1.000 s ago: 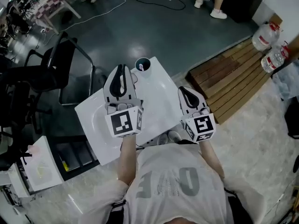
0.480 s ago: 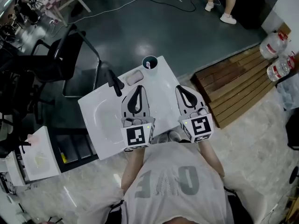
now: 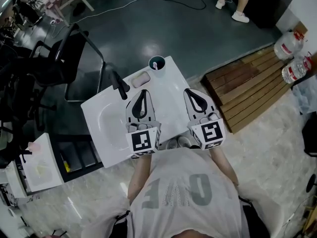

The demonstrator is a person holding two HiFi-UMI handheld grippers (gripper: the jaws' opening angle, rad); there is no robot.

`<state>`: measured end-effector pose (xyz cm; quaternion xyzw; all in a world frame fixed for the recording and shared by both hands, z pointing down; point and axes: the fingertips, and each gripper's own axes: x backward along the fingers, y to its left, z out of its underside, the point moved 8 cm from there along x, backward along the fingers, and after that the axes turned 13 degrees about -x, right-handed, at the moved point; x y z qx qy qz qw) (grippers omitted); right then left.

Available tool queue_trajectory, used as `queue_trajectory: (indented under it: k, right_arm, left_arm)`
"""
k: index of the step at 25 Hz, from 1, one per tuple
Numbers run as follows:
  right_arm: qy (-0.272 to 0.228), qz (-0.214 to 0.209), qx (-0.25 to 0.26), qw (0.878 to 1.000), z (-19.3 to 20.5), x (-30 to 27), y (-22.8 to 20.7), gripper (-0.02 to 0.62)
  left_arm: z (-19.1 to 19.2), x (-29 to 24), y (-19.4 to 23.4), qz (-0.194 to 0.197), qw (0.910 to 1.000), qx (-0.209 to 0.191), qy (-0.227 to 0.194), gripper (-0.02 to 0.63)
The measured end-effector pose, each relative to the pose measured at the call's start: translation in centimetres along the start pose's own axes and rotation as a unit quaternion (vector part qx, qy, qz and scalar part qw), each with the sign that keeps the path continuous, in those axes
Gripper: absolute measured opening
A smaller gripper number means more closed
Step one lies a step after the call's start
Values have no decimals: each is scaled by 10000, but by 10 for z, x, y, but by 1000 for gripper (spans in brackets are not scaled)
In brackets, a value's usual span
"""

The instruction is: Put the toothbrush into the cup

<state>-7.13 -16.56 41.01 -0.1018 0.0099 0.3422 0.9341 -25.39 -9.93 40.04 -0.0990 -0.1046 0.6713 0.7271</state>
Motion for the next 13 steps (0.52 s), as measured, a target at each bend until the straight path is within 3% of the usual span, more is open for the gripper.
queue_trajectory:
  k: [8, 13]
  right_arm:
    - [98, 38, 33, 9999, 4, 3, 4, 31]
    - [158, 121, 55, 9998, 8, 7, 4, 31]
  left_arm:
    - [8, 5, 2, 0, 9998, 136, 108, 34]
    - [8, 11, -5, 84, 9998, -79, 150, 34]
